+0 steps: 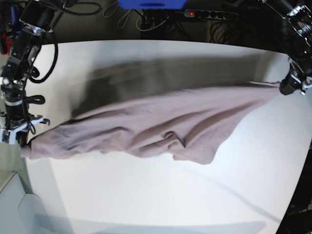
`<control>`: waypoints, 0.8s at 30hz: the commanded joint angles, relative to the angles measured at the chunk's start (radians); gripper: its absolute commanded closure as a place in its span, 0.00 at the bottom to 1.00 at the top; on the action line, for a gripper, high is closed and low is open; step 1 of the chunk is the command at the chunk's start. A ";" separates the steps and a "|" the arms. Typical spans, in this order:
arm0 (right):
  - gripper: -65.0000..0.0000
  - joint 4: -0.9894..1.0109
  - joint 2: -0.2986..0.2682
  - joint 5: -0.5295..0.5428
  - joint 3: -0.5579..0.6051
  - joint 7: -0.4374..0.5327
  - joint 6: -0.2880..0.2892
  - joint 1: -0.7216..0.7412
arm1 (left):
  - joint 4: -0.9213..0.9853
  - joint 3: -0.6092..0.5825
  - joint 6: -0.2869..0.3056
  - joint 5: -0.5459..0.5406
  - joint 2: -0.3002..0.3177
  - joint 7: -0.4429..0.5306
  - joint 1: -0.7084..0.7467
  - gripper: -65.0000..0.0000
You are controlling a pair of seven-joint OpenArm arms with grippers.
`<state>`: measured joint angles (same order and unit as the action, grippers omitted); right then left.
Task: Layout the t-shirt on the table in an organized manner, then fold the t-shirt properly
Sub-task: 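Drag the grasped fabric with the right gripper away from the left gripper, then release and regrasp the shirt fabric with the right gripper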
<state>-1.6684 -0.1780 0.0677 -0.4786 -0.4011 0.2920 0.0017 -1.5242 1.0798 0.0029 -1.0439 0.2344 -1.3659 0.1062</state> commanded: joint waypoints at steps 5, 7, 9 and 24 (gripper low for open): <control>1.00 -0.054 -0.070 0.004 0.105 -0.040 -0.001 0.059 | -0.016 0.018 -0.008 -0.028 0.044 0.012 -0.039 1.00; 1.00 -0.049 -0.076 0.004 0.194 -0.068 -0.001 0.102 | -0.016 0.018 -0.008 -0.028 0.046 0.010 -0.050 1.00; 1.00 -0.026 -0.073 0.004 0.277 -0.088 -0.001 0.165 | -0.016 0.017 -0.008 -0.029 0.046 0.010 -0.056 1.00; 0.94 0.722 0.160 -0.208 0.535 -0.131 -0.006 0.731 | -0.017 0.020 -0.008 -0.026 0.053 0.009 -0.046 1.00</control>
<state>-0.9237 -0.0135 -0.1432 0.0570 -0.5507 0.2882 0.7010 -1.5249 1.0946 0.0032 -1.0431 0.2661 -1.3609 0.0586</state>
